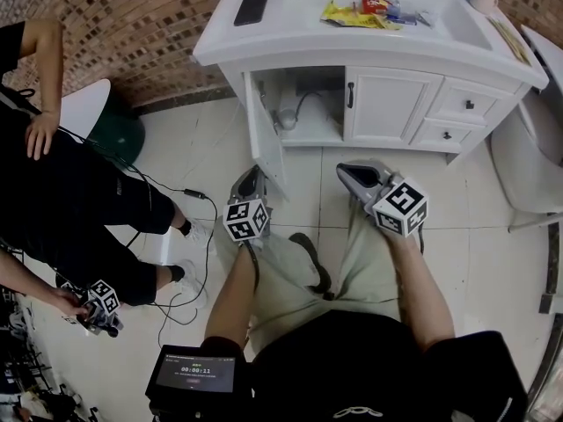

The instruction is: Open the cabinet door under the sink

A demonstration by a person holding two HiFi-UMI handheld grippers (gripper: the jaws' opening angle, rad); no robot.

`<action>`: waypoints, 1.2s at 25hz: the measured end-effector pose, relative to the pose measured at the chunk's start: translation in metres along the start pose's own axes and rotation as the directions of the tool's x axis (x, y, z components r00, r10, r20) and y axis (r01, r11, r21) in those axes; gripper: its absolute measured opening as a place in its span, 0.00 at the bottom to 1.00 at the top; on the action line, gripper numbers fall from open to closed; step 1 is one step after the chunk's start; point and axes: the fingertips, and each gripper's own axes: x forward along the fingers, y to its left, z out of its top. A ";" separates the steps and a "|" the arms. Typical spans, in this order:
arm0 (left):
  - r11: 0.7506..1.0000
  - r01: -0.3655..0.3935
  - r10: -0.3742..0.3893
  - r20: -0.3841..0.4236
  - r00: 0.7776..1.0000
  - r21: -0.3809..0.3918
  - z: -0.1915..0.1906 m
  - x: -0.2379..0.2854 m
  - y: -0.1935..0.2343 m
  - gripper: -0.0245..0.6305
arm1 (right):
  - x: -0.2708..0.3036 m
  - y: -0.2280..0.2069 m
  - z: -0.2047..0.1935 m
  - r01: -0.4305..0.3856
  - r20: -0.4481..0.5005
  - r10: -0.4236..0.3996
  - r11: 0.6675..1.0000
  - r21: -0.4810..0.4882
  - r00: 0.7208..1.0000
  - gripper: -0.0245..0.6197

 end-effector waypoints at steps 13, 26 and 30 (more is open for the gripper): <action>0.995 -0.095 0.094 -0.020 0.995 -0.030 0.001 -0.010 0.042 0.09 | 0.008 0.004 -0.001 -0.008 -0.009 0.008 1.000 0.001 1.000 0.03; 0.997 -0.069 0.067 -0.067 0.996 -0.037 0.002 -0.013 0.075 0.10 | 0.020 0.010 -0.004 -0.013 -0.030 0.013 1.000 -0.007 0.999 0.03; 0.997 -0.068 0.065 -0.081 0.995 -0.035 0.003 -0.013 0.085 0.15 | 0.020 0.009 -0.005 -0.009 -0.037 0.008 1.000 -0.010 0.999 0.03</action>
